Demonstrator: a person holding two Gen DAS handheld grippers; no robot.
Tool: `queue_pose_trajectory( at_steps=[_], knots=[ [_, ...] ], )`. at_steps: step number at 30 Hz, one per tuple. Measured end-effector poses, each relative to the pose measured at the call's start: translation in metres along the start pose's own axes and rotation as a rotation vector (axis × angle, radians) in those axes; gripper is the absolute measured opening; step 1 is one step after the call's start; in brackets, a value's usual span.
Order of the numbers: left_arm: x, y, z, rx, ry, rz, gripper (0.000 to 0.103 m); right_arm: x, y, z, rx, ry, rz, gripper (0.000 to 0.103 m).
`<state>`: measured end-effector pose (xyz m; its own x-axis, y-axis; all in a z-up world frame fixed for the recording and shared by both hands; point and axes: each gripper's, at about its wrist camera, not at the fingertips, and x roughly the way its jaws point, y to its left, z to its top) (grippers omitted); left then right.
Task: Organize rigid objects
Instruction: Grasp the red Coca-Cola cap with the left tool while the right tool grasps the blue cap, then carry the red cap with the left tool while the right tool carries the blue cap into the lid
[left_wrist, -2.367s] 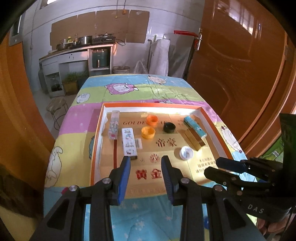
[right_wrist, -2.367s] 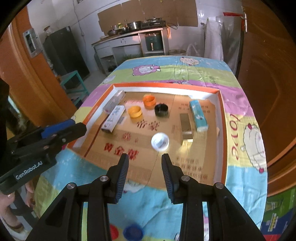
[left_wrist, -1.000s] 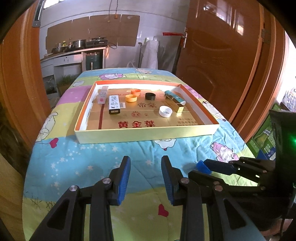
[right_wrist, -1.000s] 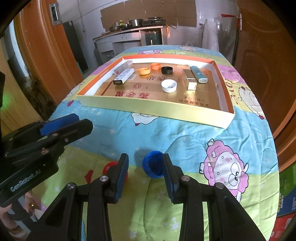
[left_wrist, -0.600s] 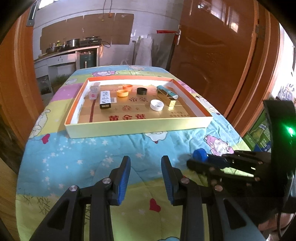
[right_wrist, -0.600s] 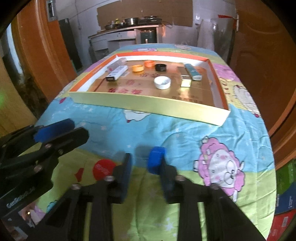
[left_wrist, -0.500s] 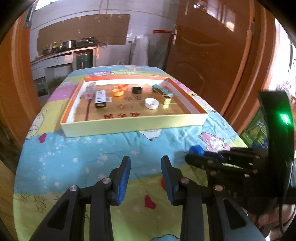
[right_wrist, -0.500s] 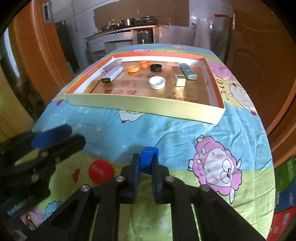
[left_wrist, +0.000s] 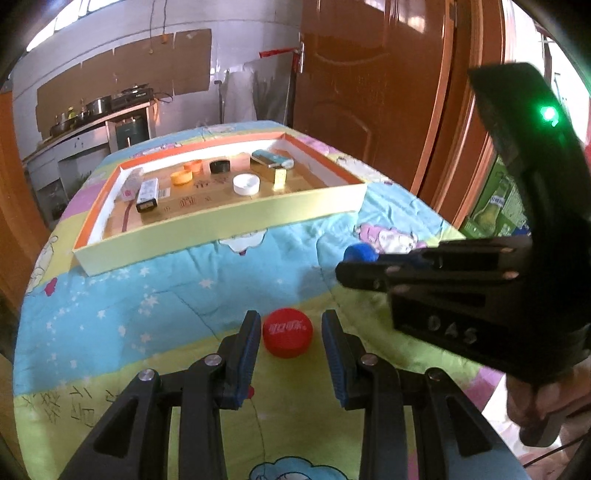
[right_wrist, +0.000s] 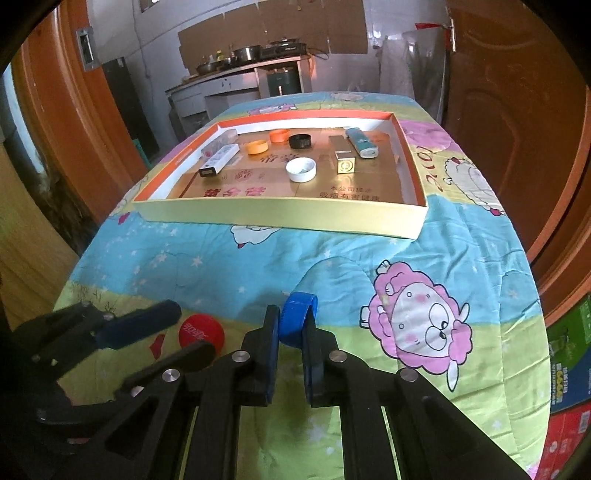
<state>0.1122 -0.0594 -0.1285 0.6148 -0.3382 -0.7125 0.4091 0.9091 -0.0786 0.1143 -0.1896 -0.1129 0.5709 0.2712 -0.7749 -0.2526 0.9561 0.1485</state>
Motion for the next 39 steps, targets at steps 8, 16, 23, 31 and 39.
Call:
queue_pose_trajectory(
  at_steps=[8,16,23,31,39],
  knots=[
    [0.008,0.005,-0.006,-0.031,0.011,0.023,0.030,0.000,-0.004,-0.003,0.013,0.007,0.003,0.011],
    [-0.001,0.019,-0.003,-0.090,-0.008,0.072,0.030,-0.001,0.000,-0.002,0.010,-0.001,0.011,0.011],
    [-0.013,0.033,0.008,-0.126,-0.031,0.121,0.030,-0.003,0.005,0.006,0.009,-0.021,0.015,0.011],
    [-0.022,0.044,0.023,-0.149,-0.055,0.156,0.030,-0.006,0.017,0.021,-0.018,-0.050,0.027,0.011],
    [-0.027,0.050,0.040,-0.155,-0.082,0.164,0.030,-0.008,0.027,0.036,-0.050,-0.069,0.038,0.011]
  ],
)
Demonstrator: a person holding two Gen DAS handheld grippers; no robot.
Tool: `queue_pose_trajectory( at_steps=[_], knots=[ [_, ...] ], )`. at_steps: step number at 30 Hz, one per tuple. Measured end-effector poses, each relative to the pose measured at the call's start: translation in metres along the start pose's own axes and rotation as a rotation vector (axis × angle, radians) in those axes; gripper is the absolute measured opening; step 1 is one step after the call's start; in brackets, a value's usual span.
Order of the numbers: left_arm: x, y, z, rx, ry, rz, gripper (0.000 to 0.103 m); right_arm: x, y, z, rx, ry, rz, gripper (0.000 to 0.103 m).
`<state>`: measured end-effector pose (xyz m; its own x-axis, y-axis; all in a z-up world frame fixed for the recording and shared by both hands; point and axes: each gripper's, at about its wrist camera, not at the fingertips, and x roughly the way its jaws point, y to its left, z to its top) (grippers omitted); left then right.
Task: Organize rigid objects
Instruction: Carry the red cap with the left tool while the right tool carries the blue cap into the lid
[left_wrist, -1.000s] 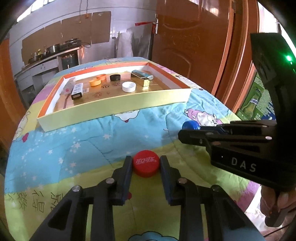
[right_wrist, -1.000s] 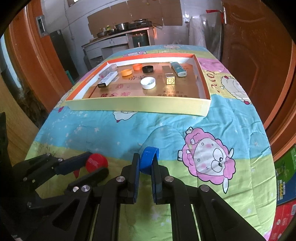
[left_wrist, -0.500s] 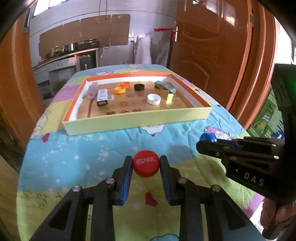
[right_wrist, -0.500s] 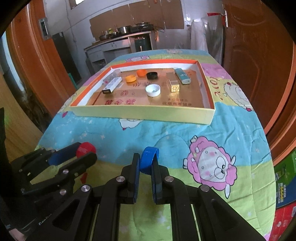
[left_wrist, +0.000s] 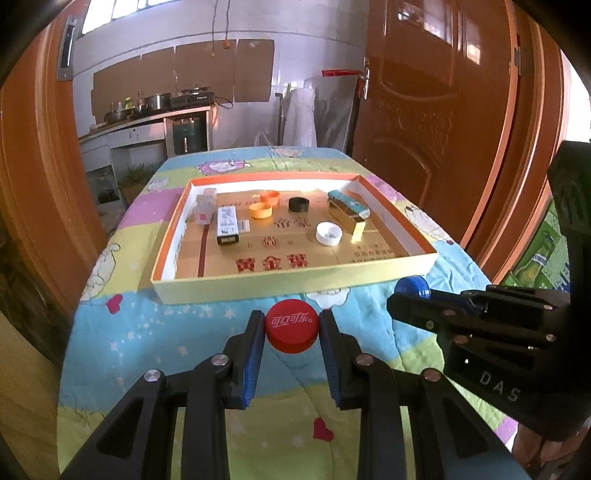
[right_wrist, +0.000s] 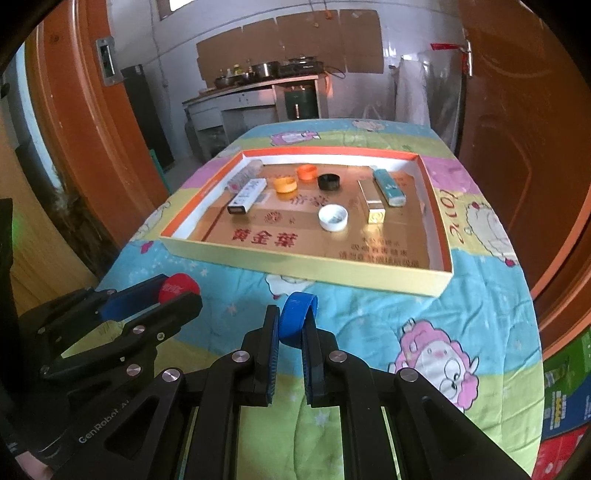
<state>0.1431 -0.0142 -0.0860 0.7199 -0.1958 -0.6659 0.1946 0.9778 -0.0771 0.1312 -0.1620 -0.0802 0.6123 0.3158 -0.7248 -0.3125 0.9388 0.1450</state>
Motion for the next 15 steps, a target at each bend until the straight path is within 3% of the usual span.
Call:
queue_pose_trajectory(
  at_steps=[15],
  knots=[
    [0.006,0.011,0.038,-0.044,-0.047,-0.010,0.030,0.007,-0.005,0.032,-0.021,-0.027,0.001,0.011]
  ],
)
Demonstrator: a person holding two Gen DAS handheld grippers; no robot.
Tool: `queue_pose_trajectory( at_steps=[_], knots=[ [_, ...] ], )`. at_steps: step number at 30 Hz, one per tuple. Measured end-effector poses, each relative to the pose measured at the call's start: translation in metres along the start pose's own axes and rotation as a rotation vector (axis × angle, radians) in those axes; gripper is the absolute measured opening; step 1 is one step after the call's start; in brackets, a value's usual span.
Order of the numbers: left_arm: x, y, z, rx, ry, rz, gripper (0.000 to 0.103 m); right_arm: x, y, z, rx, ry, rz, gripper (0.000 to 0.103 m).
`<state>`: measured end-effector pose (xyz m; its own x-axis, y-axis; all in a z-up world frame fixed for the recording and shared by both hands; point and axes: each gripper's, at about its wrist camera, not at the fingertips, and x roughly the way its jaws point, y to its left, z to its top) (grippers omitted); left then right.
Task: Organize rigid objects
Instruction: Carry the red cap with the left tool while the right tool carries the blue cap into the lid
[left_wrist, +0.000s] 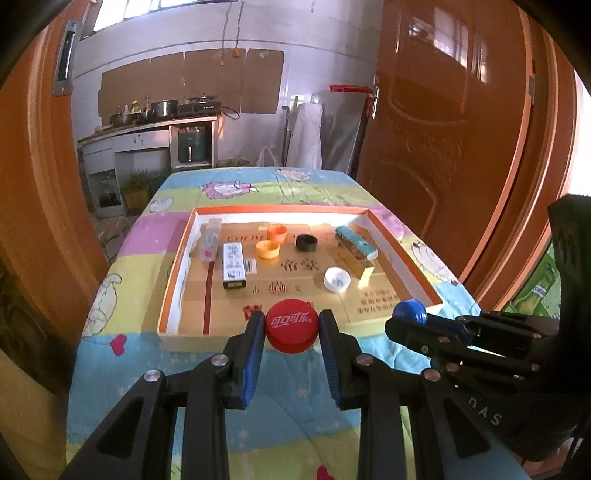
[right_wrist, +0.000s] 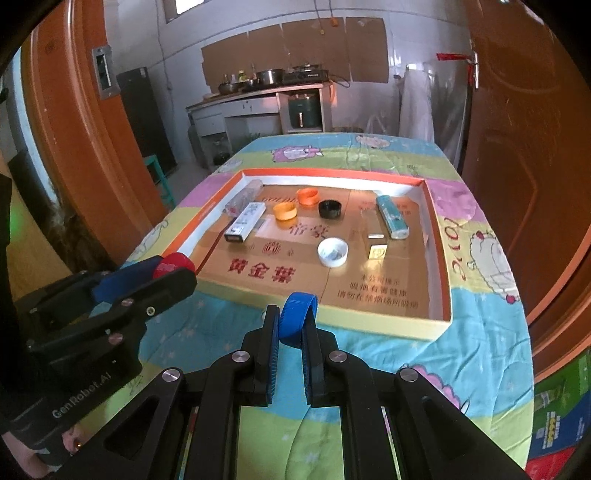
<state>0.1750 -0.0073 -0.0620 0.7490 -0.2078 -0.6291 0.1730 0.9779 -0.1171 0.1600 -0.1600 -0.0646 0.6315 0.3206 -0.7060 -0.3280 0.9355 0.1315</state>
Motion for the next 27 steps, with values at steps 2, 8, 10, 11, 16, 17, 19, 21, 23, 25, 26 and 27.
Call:
queue_pose_trajectory(
  at_steps=[2,8,10,11,16,17,19,21,23,25,26,27],
  knots=[
    [0.003,0.001,0.005,-0.002,-0.002,0.002,0.030,0.001,-0.003,0.005,0.000,-0.005,-0.001,0.011],
    [0.013,0.002,0.017,-0.007,-0.002,0.001,0.030,0.005,-0.014,0.021,0.004,-0.022,-0.005,0.011],
    [0.015,0.001,0.021,-0.005,-0.004,0.004,0.030,0.007,-0.018,0.026,0.006,-0.024,-0.005,0.011],
    [0.018,0.001,0.024,-0.005,-0.002,0.003,0.030,0.008,-0.019,0.029,0.007,-0.026,-0.005,0.011],
    [0.031,0.001,0.032,-0.004,0.014,0.000,0.030,0.017,-0.027,0.038,0.016,-0.024,-0.007,0.011],
    [0.034,0.000,0.033,-0.004,0.017,0.000,0.030,0.018,-0.028,0.037,0.020,-0.022,-0.007,0.011],
    [0.039,0.000,0.035,-0.002,0.024,-0.002,0.030,0.023,-0.033,0.037,0.030,-0.014,-0.012,0.011],
    [0.045,-0.001,0.036,-0.002,0.031,-0.002,0.030,0.028,-0.038,0.037,0.041,-0.003,-0.015,0.011],
    [0.051,0.000,0.036,-0.004,0.042,-0.002,0.030,0.032,-0.042,0.037,0.048,0.006,-0.019,0.011],
    [0.056,0.001,0.036,-0.007,0.050,-0.001,0.030,0.037,-0.047,0.037,0.056,0.016,-0.023,0.011],
    [0.060,0.002,0.036,-0.007,0.057,0.001,0.030,0.039,-0.050,0.037,0.059,0.019,-0.025,0.011],
    [0.062,0.002,0.036,-0.007,0.060,0.001,0.030,0.042,-0.052,0.037,0.062,0.026,-0.027,0.011]
  ],
)
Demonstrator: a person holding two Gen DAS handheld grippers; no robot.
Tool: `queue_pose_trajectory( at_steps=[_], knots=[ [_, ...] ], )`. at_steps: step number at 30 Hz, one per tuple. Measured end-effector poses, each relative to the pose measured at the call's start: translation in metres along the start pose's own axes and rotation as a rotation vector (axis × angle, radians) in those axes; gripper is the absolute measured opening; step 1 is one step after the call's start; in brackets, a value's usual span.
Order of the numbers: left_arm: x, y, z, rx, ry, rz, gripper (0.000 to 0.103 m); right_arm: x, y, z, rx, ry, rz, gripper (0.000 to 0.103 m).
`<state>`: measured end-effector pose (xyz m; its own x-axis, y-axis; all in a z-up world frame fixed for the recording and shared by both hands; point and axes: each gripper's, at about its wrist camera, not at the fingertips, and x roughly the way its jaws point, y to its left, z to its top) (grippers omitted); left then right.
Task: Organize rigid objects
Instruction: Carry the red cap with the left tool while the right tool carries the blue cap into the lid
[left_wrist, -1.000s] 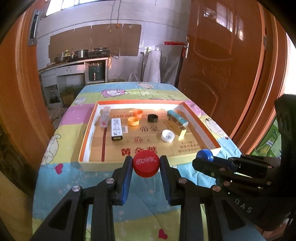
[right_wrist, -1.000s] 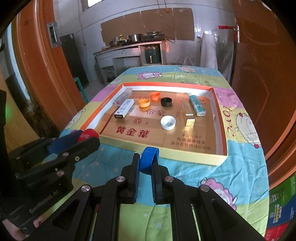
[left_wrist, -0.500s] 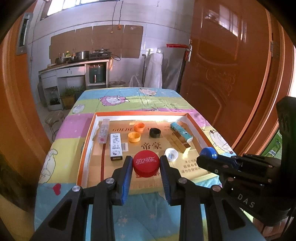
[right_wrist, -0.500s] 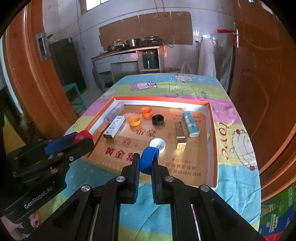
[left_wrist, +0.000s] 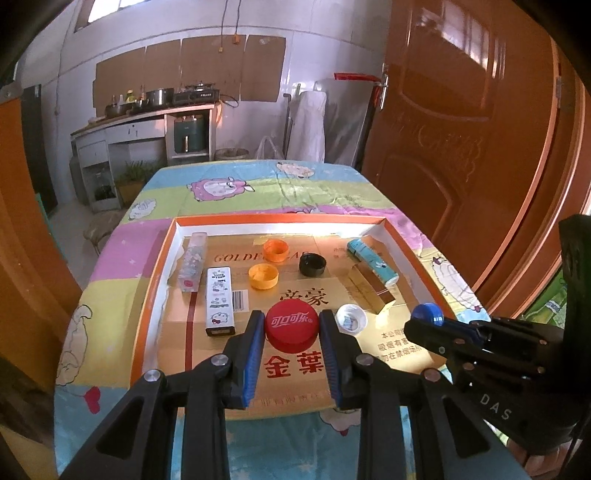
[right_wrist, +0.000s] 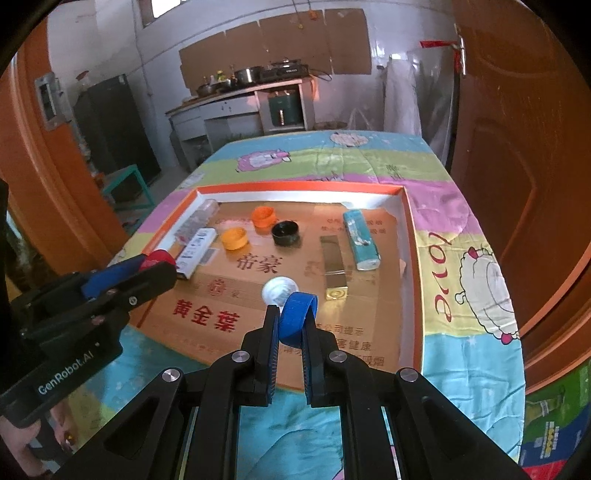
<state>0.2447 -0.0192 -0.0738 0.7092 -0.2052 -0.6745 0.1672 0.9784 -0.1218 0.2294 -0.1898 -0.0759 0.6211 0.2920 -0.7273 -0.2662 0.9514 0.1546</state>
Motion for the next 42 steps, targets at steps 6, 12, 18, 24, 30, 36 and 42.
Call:
queue_pose_trajectory(
  at_steps=[6,12,18,24,30,36,42],
  knots=[
    [0.020,0.003,0.001,-0.005,0.031,0.006,0.030,0.017,-0.011,-0.002,0.021,0.033,-0.006,0.011],
    [0.036,0.005,-0.001,-0.005,0.060,0.007,0.030,0.028,-0.017,-0.002,0.031,0.047,-0.008,0.011],
    [0.048,0.004,-0.001,-0.003,0.086,0.009,0.030,0.034,-0.020,-0.001,0.036,0.056,-0.004,0.011],
    [0.055,0.003,-0.001,-0.002,0.095,0.013,0.030,0.038,-0.024,-0.001,0.039,0.062,-0.005,0.011],
    [0.059,0.004,-0.001,-0.004,0.099,0.018,0.030,0.038,-0.024,-0.001,0.040,0.063,-0.005,0.011],
    [0.063,0.004,-0.002,-0.001,0.109,0.021,0.030,0.039,-0.024,-0.002,0.040,0.065,-0.006,0.011],
    [0.068,0.006,-0.005,-0.008,0.123,0.020,0.030,0.045,-0.028,-0.004,0.047,0.079,-0.007,0.011]
  ],
)
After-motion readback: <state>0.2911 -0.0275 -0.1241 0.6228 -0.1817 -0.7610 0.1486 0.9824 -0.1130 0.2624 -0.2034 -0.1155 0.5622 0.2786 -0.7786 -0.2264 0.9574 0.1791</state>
